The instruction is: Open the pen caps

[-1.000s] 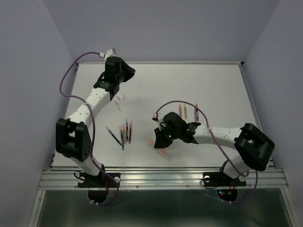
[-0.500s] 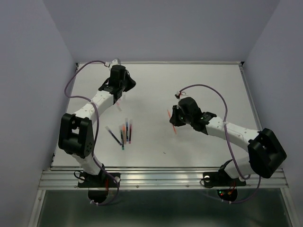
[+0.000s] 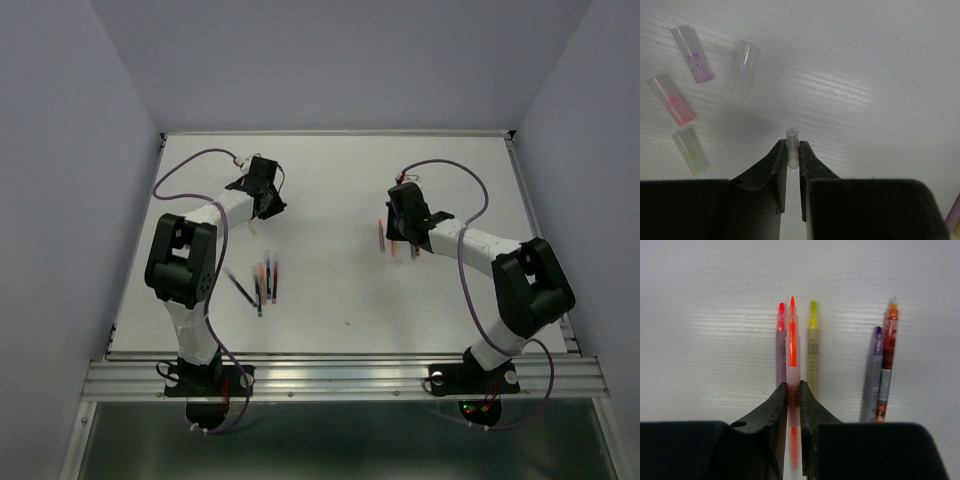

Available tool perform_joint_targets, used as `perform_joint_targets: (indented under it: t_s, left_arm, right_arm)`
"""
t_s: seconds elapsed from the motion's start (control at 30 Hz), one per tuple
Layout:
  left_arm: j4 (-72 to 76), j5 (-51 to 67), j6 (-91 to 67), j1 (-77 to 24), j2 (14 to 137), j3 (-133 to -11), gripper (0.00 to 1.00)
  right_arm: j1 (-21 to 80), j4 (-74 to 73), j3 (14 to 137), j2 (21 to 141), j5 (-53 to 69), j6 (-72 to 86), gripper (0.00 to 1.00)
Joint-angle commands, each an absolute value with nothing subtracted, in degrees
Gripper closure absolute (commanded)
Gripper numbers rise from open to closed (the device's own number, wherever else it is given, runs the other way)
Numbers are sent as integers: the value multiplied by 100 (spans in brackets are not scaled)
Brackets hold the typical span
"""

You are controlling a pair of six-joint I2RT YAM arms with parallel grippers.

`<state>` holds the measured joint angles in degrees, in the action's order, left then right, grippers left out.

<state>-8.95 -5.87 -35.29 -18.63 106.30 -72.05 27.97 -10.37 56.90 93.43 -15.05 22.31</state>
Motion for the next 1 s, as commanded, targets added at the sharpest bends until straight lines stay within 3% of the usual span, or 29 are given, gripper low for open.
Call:
perform_joint_targets:
  t_s: [0.0, 0.33, 0.43, 0.6, 0.67, 0.93, 0.97]
  left_arm:
    - [-1151, -905, -3349, -1890, 10678, -7558, 100]
    - [-1432, -940, -3410, -1934, 10820, -7541, 100]
    - [-1476, -1011, -3436, -1942, 10811, -7515, 93]
    - [-1547, -1046, -3472, -1942, 10863, -7541, 91]
    - [-1564, -1055, -3480, -1942, 10881, -7550, 91]
    - [-1696, -1213, -3480, -1942, 10916, -7646, 90]
    - [-1714, -1213, -3472, -1942, 10933, -7646, 90]
  right_arm:
    - [2531, -1072, 5950, 9378, -1925, 2030, 98]
    - [2364, -1151, 6012, 9747, -1828, 1942, 91]
    - [2312, -1169, 6012, 9817, -1864, 1960, 88]
    - [2259, -1204, 5985, 9818, -1846, 2039, 78]
    - [2259, -1213, 6003, 9782, -1819, 2065, 69]
    - [2259, -1266, 6055, 9414, -1670, 2057, 59]
    - [2259, -1274, 6056, 9317, -1644, 2057, 54]
